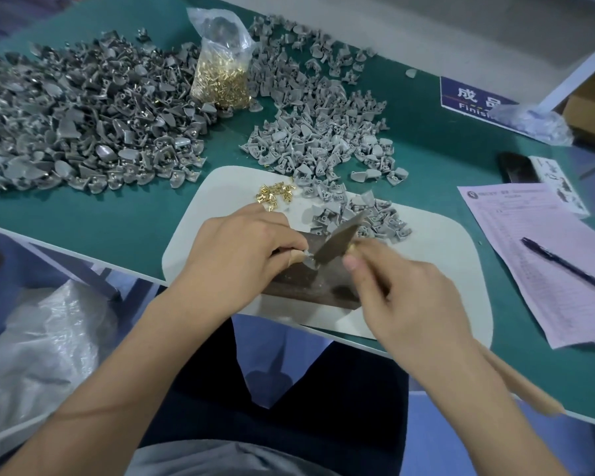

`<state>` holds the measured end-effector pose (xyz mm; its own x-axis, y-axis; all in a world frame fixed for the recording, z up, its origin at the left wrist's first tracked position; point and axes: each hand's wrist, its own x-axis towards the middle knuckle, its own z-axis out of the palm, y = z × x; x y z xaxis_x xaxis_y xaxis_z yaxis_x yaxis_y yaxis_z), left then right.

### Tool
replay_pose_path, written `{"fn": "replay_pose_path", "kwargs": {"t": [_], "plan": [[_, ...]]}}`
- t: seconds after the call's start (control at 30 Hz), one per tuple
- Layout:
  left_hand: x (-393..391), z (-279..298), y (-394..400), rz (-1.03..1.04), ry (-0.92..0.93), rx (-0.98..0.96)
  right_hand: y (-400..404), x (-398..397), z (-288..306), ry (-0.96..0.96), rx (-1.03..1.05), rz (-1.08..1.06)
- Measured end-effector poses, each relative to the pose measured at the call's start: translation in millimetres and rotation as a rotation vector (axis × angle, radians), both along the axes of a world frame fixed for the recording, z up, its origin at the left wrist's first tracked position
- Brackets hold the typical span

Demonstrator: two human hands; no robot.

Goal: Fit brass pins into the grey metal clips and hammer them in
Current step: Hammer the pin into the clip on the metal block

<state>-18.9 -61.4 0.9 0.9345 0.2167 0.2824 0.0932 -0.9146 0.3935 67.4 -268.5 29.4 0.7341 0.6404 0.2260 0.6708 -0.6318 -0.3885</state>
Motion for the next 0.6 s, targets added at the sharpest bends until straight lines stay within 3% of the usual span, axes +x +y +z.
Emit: {"fn": "replay_pose_path", "kwargs": {"t": [0.07,0.2,0.33,0.6], "plan": [[0,0,0,-0.004,0.001,-0.003,-1,0,-1,-0.032,-0.038,0.022],[0,0,0,-0.005,-0.003,-0.004,0,-1,-6,0.016,0.117,-0.022],[1,0,1,-0.014,-0.003,-0.015,-4,0,-4,-0.058,-0.007,0.01],[-1,-9,0,-0.007,-0.032,-0.056,-34,2,-29,-0.036,0.098,-0.392]]}}
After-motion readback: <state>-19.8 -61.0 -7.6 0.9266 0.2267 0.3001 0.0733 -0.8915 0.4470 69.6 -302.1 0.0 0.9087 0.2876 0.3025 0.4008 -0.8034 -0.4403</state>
